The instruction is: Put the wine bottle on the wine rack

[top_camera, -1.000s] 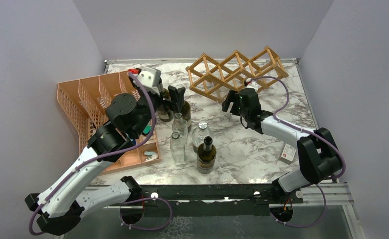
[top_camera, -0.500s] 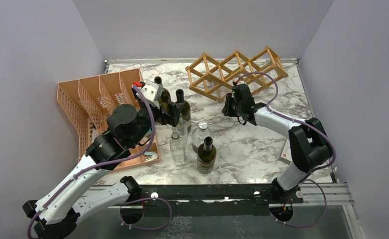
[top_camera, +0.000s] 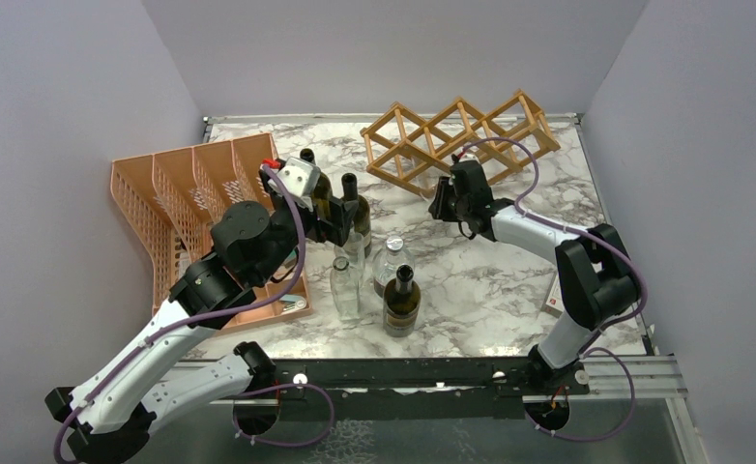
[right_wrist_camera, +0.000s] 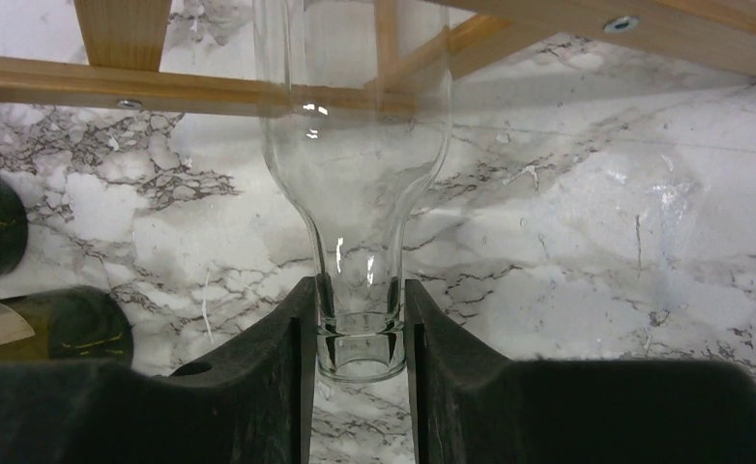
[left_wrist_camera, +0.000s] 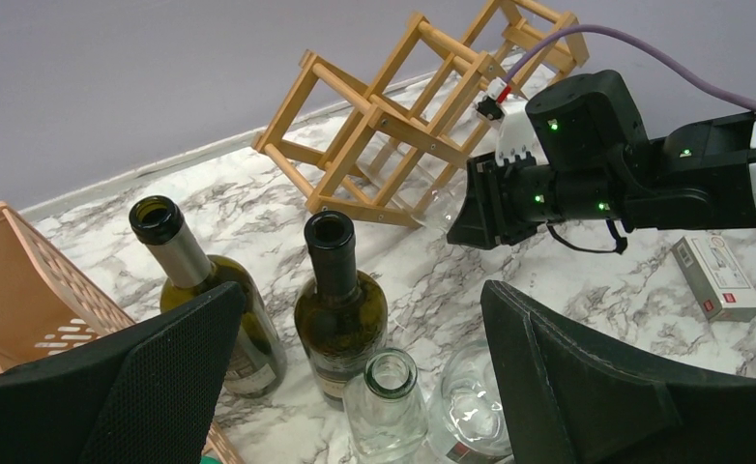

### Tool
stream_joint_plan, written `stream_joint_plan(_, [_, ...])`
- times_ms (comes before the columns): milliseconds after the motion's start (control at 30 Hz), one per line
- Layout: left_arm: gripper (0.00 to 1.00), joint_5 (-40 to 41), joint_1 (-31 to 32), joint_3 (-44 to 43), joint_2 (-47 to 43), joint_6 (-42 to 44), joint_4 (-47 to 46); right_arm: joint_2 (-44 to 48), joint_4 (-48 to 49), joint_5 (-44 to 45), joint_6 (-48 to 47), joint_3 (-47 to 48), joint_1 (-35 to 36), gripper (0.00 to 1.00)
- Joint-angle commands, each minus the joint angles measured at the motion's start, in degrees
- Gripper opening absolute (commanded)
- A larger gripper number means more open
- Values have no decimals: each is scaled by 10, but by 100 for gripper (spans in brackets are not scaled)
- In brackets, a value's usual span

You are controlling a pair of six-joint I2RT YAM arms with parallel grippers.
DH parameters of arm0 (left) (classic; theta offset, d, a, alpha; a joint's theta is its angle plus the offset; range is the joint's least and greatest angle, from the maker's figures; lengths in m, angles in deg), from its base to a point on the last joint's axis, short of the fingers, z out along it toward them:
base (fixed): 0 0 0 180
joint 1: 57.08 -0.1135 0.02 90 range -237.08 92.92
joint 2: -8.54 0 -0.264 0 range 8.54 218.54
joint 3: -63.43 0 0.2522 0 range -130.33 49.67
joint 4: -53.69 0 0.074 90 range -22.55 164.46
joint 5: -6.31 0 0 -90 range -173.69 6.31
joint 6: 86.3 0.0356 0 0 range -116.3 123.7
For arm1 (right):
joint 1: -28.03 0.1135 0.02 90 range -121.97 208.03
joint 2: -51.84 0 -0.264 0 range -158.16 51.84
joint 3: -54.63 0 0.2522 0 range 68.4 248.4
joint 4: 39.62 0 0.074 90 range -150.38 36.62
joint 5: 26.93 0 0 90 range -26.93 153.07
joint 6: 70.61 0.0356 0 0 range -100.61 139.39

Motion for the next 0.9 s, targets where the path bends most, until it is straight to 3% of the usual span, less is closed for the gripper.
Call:
stream_joint_plan(0, [99, -20, 0, -11, 8, 11, -10, -11, 66, 9, 12, 2, -2, 29])
stream_joint_plan(67, [99, -22, 0, -14, 12, 14, -9, -19, 45, 12, 20, 14, -3, 37])
stream_joint_plan(167, [99, -25, 0, -19, 18, 17, -9, -13, 14, 14, 30, 15, -3, 57])
stream_joint_plan(300, [99, -31, 0, -30, 24, 20, -10, 40, -1, -7, 27, -9, -2, 71])
stream_joint_plan(500, [99, -33, 0, -46, 40, 25, -12, 148, -91, -58, -3, -4, -2, 72])
stream_joint_plan(700, [99, -39, 0, -42, 33, -2, -34, 263, -151, -206, -60, 6, -2, 72])
stream_joint_plan(867, [99, -37, 0, -5, 20, -28, -75, 296, -198, -307, -99, 35, 7, 69])
